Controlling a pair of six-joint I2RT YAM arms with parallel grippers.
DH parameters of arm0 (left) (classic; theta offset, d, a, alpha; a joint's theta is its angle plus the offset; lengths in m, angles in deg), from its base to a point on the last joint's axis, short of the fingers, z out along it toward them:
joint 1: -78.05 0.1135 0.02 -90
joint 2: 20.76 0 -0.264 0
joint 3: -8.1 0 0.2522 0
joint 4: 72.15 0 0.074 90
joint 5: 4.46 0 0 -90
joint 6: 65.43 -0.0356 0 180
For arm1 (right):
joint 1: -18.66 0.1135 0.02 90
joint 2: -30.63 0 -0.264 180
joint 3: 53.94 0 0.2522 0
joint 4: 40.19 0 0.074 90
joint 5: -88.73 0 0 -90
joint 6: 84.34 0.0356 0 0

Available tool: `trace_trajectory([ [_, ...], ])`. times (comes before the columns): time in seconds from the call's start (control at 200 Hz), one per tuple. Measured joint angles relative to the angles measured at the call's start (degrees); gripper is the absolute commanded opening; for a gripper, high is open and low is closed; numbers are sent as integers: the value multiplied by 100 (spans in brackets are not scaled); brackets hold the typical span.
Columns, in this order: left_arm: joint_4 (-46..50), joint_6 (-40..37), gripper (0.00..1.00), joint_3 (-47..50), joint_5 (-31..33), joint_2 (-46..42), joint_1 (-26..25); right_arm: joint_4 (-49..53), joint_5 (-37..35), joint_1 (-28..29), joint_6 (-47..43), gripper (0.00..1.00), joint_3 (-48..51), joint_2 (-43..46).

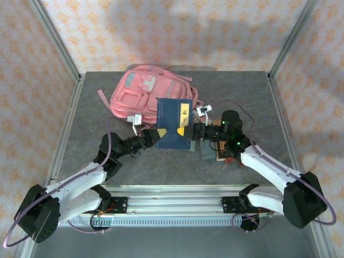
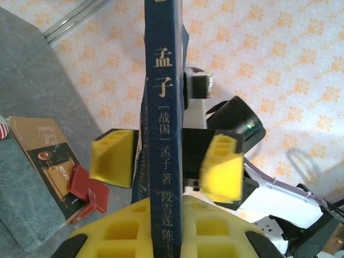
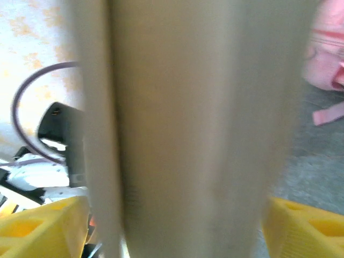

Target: Pack the student bag

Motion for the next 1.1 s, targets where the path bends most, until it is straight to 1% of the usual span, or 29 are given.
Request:
trace_trajectory([
  [0.055, -2, -9, 0, 0, -9, 24, 0, -11, 59, -44, 4, 70, -7, 149],
  [0.085, 2, -22, 0, 2, -9, 33, 2, -9, 79, -92, 15, 63, -11, 225],
  [0.09, 7, -26, 0, 2, -9, 33, 2, -9, 81, -98, 26, 60, -11, 234],
  [0.095, 7, -24, 0, 2, -9, 35, 2, -9, 83, -105, 42, 60, -11, 243],
  [0.11, 17, -33, 0, 2, -11, 37, 7, 0, 92, -133, 33, 56, -13, 275],
  [0.135, 31, -50, 0, 2, -9, 37, 7, 17, 101, -197, 72, 46, -15, 330],
  [0.155, 39, -72, 0, 2, -9, 42, 7, 17, 103, -238, 52, 41, -17, 363],
  [0.19, 52, -98, 0, 2, -7, 50, 7, 37, 103, -306, 66, 28, -24, 396],
  [0.215, 55, -122, 0, 2, -11, 63, 7, 61, 98, -352, 52, 15, -26, 404],
  [0.22, 55, -129, 0, 2, -9, 70, 4, 63, 105, -363, 68, 11, -28, 404],
  [0.23, 57, -138, 0, 2, -7, 74, 7, 81, 96, -380, 90, 7, -28, 404],
  [0.235, 55, -138, 0, 2, -9, 76, 4, 81, 96, -380, 90, 7, -28, 404],
  [0.25, 57, -151, 2, 2, -9, 92, 7, 103, 98, -391, 66, 0, -28, 402],
  [0.285, 59, -179, 7, 2, -11, 125, 7, 155, 101, -411, 83, 0, -28, 378],
  [0.39, 208, -343, 32, -24, -9, 249, 28, 315, 92, -444, 85, 0, -28, 323],
  [0.46, 516, -511, 48, -146, 20, 339, 37, 476, 83, -439, 22, 0, -28, 323],
  [0.491, 691, -625, 51, -232, 83, 361, 37, 568, 55, -435, -11, 0, -28, 326],
  [0.581, 1307, -973, 56, -544, 420, 374, 46, 824, -107, -511, -83, 0, -31, 348],
  [0.611, 1513, -1091, 60, -662, 562, 387, 55, 914, -164, -577, -96, 0, -31, 365],
  [0.676, 1952, -1360, 62, -933, 905, 466, 94, 1097, -310, -811, -96, 0, -28, 435],
  [0.701, 2114, -1482, 63, -1032, 1045, 509, 105, 1172, -380, -946, -92, 0, -31, 476],
  [0.736, 2352, -1644, 68, -1182, 1248, 597, 120, 1270, -492, -1132, -92, 0, -31, 538],
  [0.806, 2793, -1945, 70, -1502, 1606, 846, 129, 1451, -688, -1545, -48, 0, -28, 697],
  [0.831, 2953, -2085, 74, -1628, 1725, 968, 129, 1517, -774, -1703, -39, 0, -28, 769],
  [0.856, 3115, -2232, 76, -1786, 1849, 1115, 129, 1587, -874, -1856, -26, 0, -28, 844],
  [0.966, 3713, -2730, 75, -2437, 2284, 1781, 129, 1934, -1403, -2286, -2, 0, -28, 1191],
  [1.101, 4411, -3257, 72, -3412, 2850, 2702, 125, 2446, -2087, -2393, -55, 0, -33, 1521],
])
